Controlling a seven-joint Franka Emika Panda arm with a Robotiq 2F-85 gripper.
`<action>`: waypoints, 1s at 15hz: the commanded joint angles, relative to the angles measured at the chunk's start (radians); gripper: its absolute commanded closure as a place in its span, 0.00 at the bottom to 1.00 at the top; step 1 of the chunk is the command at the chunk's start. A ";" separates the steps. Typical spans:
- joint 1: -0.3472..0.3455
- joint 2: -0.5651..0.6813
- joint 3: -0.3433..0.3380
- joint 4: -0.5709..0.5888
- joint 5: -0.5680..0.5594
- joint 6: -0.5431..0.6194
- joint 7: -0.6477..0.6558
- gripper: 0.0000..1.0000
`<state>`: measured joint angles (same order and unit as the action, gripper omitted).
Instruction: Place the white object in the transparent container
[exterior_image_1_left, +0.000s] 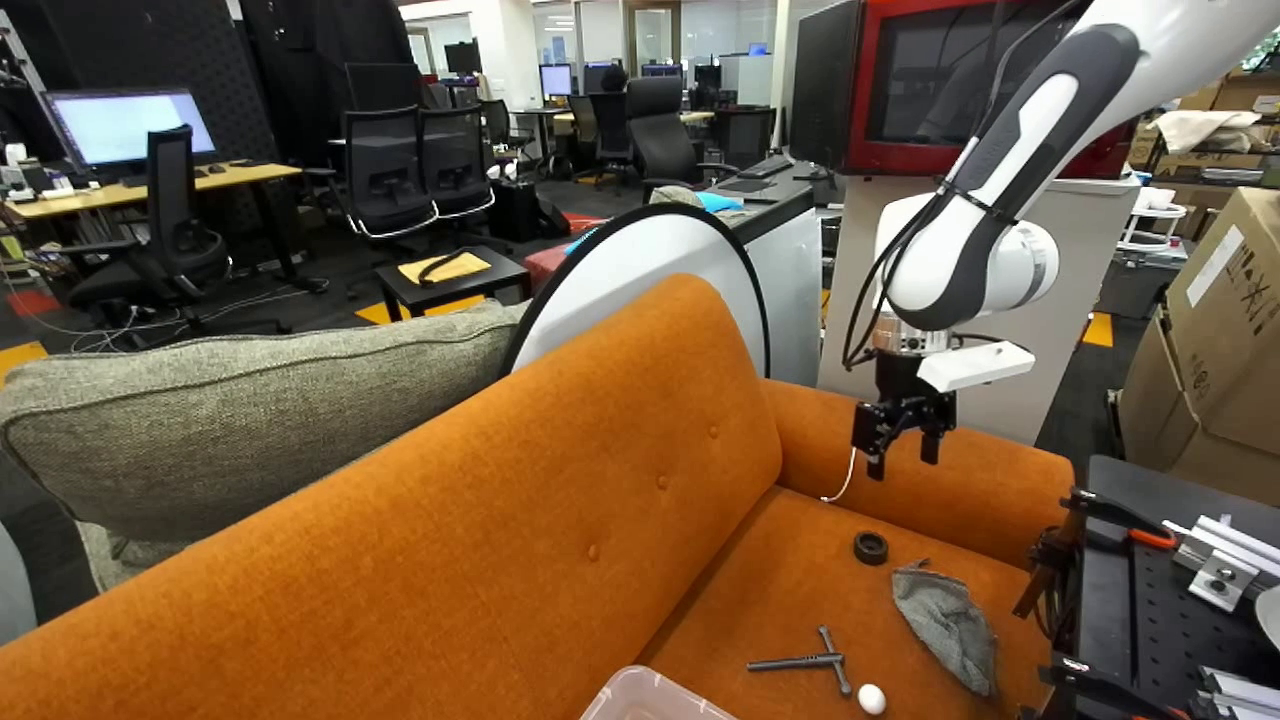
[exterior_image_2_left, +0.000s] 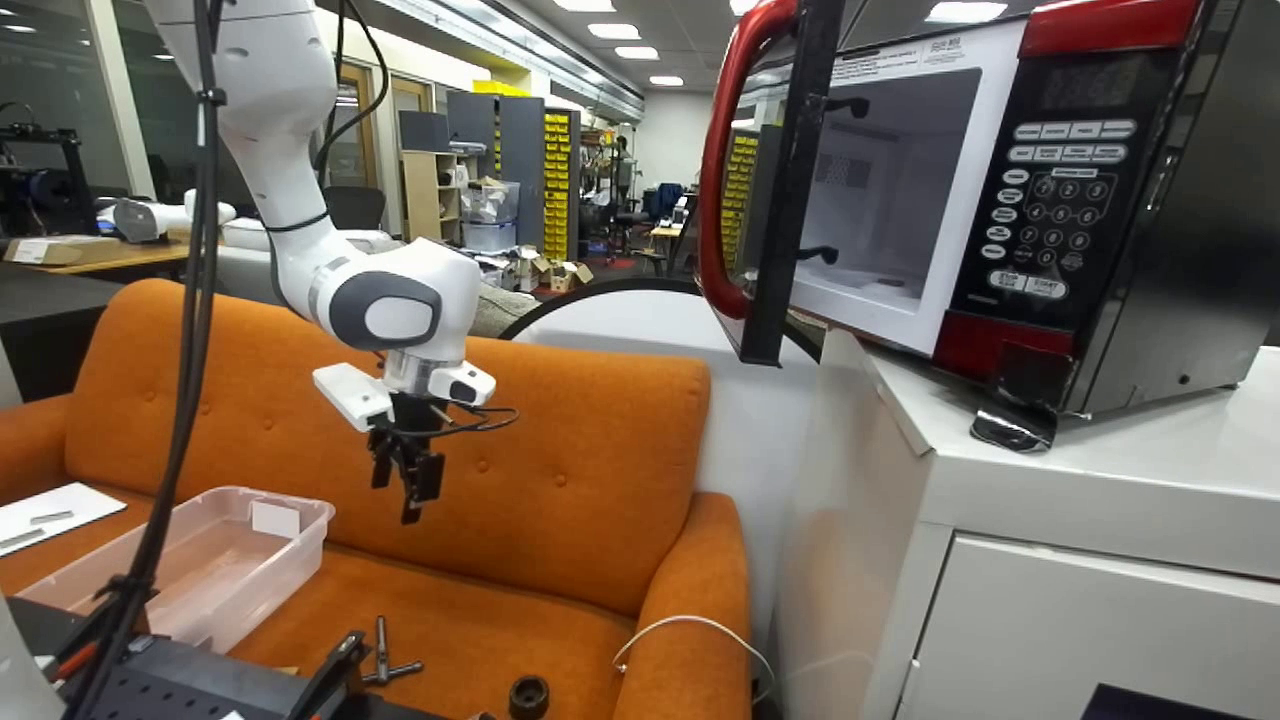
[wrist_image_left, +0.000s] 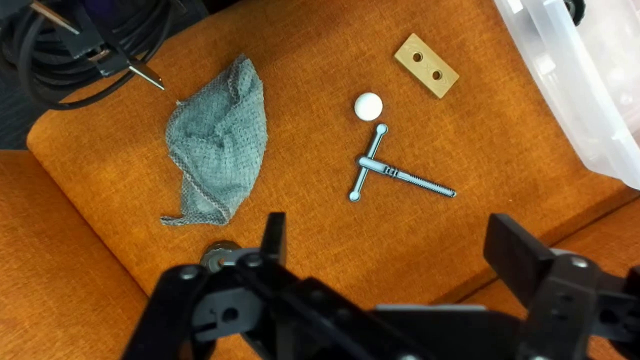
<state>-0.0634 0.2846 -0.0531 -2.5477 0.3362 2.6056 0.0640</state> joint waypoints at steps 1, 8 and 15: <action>-0.057 0.087 0.056 0.035 0.111 0.083 -0.065 0.00; -0.161 0.329 0.177 0.141 0.228 0.213 -0.100 0.00; -0.163 0.426 0.182 0.176 0.177 0.225 -0.057 0.00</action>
<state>-0.2101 0.7105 0.1171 -2.3701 0.5409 2.8272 -0.0136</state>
